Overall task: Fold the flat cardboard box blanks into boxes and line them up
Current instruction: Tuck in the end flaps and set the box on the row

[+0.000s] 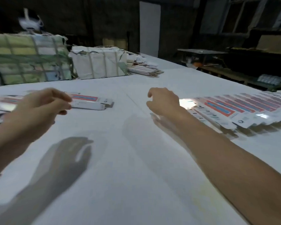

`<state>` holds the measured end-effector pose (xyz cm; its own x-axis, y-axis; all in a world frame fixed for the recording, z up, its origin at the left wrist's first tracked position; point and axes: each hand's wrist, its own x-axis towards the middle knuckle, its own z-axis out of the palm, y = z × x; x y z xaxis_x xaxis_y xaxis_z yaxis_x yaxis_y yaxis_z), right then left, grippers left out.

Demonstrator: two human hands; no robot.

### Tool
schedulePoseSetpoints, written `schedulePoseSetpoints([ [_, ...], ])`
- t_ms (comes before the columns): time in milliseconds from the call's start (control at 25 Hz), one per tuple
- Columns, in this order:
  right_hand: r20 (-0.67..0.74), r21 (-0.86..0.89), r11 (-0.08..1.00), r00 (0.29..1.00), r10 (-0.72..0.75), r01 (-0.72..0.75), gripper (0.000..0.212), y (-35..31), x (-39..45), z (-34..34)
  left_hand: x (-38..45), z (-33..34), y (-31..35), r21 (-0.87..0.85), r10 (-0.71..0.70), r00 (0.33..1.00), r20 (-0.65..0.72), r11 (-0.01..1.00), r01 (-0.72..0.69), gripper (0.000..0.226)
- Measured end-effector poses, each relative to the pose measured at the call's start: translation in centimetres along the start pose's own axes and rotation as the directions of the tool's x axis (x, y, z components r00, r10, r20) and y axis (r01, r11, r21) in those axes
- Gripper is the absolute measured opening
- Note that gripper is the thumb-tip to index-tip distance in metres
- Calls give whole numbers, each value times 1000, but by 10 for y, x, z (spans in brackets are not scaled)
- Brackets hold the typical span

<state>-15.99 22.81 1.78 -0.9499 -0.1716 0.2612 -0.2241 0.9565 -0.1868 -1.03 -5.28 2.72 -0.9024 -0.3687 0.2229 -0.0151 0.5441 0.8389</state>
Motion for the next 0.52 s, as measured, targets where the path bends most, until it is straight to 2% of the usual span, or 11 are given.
schedulePoseSetpoints([
  [40,24,67,995,997,-75,74,21,-20,-8,-2,-5,-7,-2,62,31,1000,-6,998,-30,9],
  [120,36,190,953,969,-246,235,7,-60,-29,-7,-4,-9,-1,279,26,997,78,959,-47,10],
  [200,4,311,865,910,-415,393,4,-93,-57,-15,2,-24,-18,587,-50,993,107,809,-23,28],
  [280,-31,394,755,828,-560,525,8,-124,-86,-23,3,-46,-35,791,-155,988,-11,603,103,45],
  [320,-48,418,705,789,-613,573,9,-138,-97,-26,2,-53,-45,847,-183,980,-83,506,166,47],
  [400,-77,461,624,729,-681,631,11,-161,-111,-28,-1,-63,-56,888,-232,958,-169,386,250,46],
  [480,-102,497,575,702,-705,650,11,-176,-117,-26,-2,-60,-56,908,-266,950,-162,337,249,43],
  [520,-111,508,559,694,-712,655,10,-180,-119,-24,-3,-55,-54,923,-234,962,-141,321,213,39],
])
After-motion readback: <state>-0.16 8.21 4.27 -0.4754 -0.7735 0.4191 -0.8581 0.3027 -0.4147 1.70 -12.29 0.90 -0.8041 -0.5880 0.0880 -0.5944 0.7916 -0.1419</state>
